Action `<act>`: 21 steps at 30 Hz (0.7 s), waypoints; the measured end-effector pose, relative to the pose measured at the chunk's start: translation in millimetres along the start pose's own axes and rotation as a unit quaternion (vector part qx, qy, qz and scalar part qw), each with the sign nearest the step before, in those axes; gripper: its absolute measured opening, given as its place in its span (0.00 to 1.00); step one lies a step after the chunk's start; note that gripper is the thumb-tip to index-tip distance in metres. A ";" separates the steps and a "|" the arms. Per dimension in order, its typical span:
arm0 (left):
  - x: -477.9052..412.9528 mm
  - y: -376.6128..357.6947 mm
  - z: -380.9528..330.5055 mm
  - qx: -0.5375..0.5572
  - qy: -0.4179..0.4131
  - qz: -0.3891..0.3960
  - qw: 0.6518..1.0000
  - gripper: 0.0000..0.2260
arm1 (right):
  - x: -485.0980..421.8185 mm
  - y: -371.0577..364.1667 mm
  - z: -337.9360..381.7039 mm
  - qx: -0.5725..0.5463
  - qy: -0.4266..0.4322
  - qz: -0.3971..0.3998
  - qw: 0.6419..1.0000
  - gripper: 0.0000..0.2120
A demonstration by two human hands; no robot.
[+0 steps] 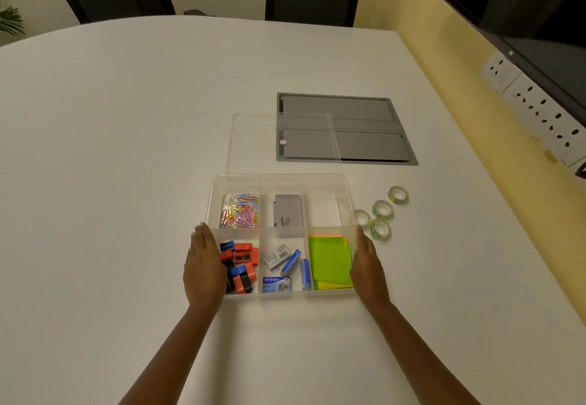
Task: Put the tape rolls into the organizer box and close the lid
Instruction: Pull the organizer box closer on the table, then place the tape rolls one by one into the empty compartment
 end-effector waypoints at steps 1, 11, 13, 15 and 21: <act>0.4 0.0 -0.2 -0.021 -0.003 0.002 1.000 0.27 | 1.2 0.5 -1.9 -0.022 0.009 0.003 1.000 0.27; -17.7 -17.6 -46.3 -0.098 -0.121 0.012 0.988 0.24 | -35.0 24.5 -23.2 -0.047 -0.045 -0.093 0.994 0.16; -23.4 -26.3 -58.5 -0.091 -0.142 0.023 0.985 0.25 | -42.2 24.1 -27.0 0.010 -0.062 -0.072 0.995 0.17; -28.8 -33.6 -67.8 -0.099 -0.157 0.035 0.982 0.25 | -46.4 23.4 -29.4 0.053 -0.072 -0.055 0.995 0.17; -43.7 -46.4 -69.9 -0.118 -0.170 0.076 0.975 0.26 | -57.2 30.2 -31.0 0.010 -0.084 -0.062 0.994 0.14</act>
Point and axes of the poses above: each hand's wrist, its own x-axis away from the middle knuckle, its own y-axis out of the back of the hand, z = x × y, the point moved 3 cm from there along -x, towards the middle knuckle, and after that the axes turned 10 degrees about -y, right-handed, at the moved point
